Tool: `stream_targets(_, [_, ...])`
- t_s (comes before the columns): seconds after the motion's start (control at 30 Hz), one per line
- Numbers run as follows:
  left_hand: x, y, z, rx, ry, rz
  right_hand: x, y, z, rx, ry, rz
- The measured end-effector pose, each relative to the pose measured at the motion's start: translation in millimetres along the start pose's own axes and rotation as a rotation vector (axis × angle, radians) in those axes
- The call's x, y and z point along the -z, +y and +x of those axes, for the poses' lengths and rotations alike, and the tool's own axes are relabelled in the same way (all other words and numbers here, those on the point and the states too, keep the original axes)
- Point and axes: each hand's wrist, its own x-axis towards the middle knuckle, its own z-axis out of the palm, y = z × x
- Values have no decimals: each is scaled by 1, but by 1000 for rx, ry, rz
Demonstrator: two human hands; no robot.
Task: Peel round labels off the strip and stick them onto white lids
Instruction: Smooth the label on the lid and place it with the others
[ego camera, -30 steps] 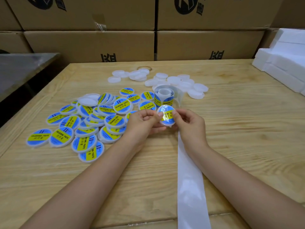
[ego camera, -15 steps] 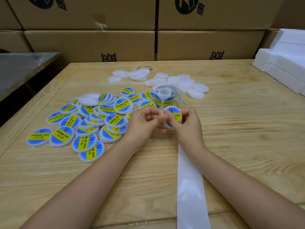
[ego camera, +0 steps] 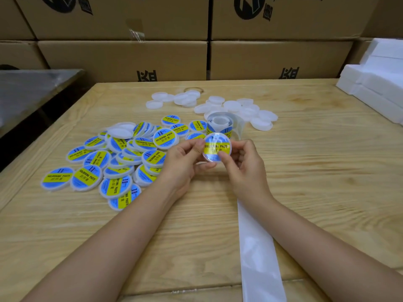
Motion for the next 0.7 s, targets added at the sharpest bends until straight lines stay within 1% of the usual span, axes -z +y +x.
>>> stream_targets(0.1, [-1, -1, 0, -6, 19, 36, 3, 1, 1, -62, 60, 48])
stream_targets(0.23, [-4, -1, -4, -31, 2, 98, 6, 0, 4, -158, 106, 100])
stream_targets(0.4, [-9, -3, -7, -62, -47, 272, 8, -2, 6, -236, 147, 181])
stream_targets(0.5, [-9, -2, -8, -62, -45, 235, 9, -2, 7, -246, 137, 183])
stream_targets(0.57, [-10, -2, -8, -69, -18, 215, 9, -2, 8, -259, 125, 191])
stream_targets(0.6, [-10, -2, -7, -95, 14, 244, 8, -2, 8, -271, 126, 197])
stream_targets(0.7, [-6, 0, -2, -264, 168, 494, 7, -1, 9, -293, 198, 177])
